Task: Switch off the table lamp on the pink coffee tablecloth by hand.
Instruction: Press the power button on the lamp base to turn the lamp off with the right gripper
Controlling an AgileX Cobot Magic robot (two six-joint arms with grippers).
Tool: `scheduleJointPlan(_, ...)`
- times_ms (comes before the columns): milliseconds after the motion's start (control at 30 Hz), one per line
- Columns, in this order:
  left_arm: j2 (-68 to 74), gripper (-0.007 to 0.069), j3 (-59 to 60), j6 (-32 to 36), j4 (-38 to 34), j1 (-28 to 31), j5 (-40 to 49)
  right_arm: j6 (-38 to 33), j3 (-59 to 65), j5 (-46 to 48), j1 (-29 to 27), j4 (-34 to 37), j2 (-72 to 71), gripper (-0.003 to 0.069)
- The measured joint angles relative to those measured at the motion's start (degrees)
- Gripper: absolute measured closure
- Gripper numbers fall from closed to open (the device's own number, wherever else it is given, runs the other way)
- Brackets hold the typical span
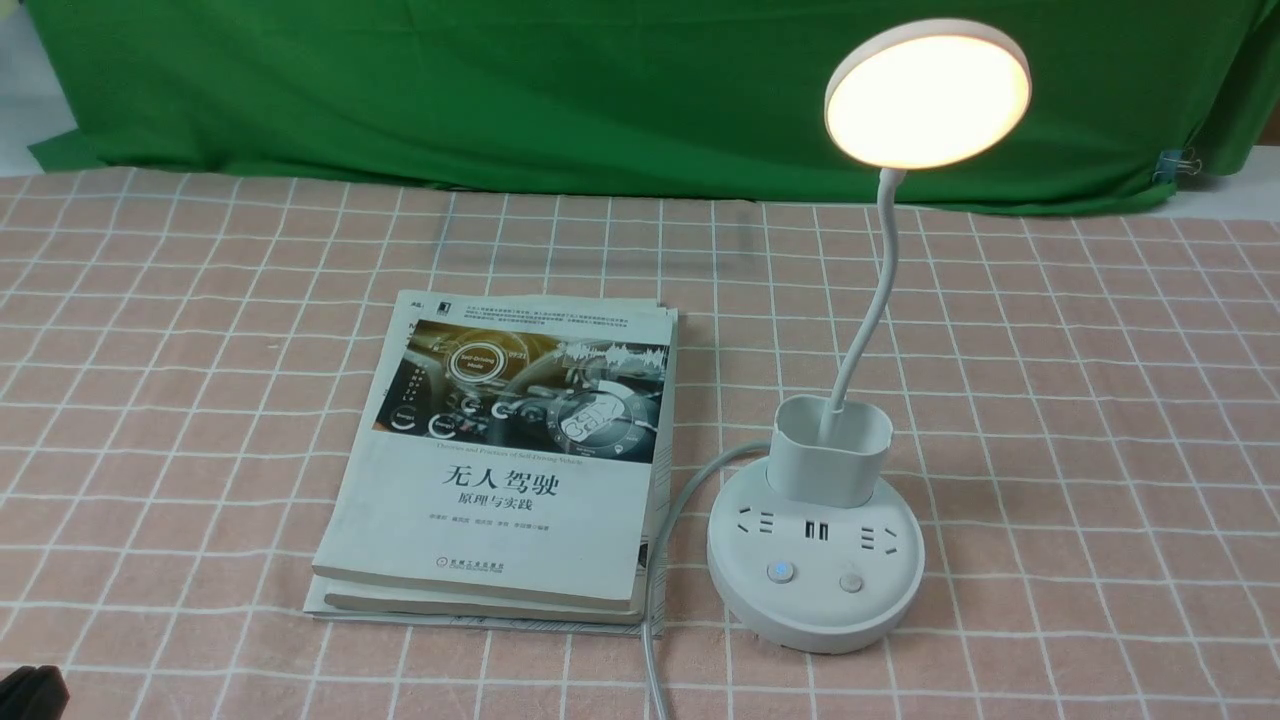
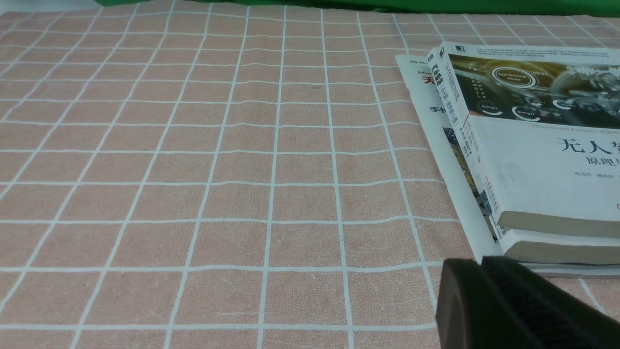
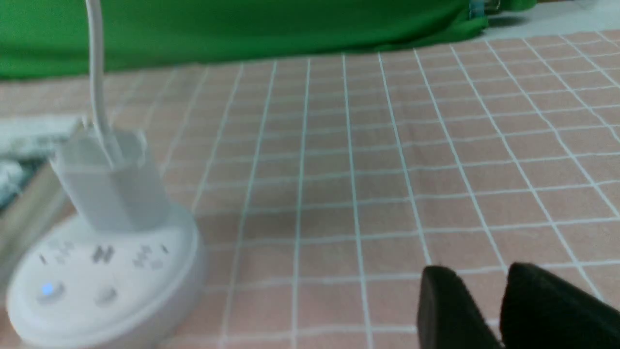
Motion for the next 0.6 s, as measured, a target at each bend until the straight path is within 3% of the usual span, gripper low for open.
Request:
scheduleJointPlan(167, 0.0, 0.0618, 0.0, 0.0, 0.0, 0.0, 0.0, 8.8, 0.0, -8.0, 0.0, 0.8, 0.0, 0.042)
scheduleJointPlan(400, 0.0, 0.0618, 0.0, 0.0, 0.2, 0.0, 0.0, 11.6, 0.0, -11.8, 0.0, 0.9, 0.0, 0.042)
scheduleJointPlan(567, 0.0, 0.0618, 0.0, 0.0, 0.4, 0.0, 0.0, 13.6, -3.0, -4.4, 0.0, 0.9, 1.1, 0.0491)
scheduleJointPlan(600, 0.0, 0.0618, 0.0, 0.0, 0.4, 0.0, 0.0, 12.8, -8.3, 1.7, 0.0, 1.0, 3.4, 0.0551)
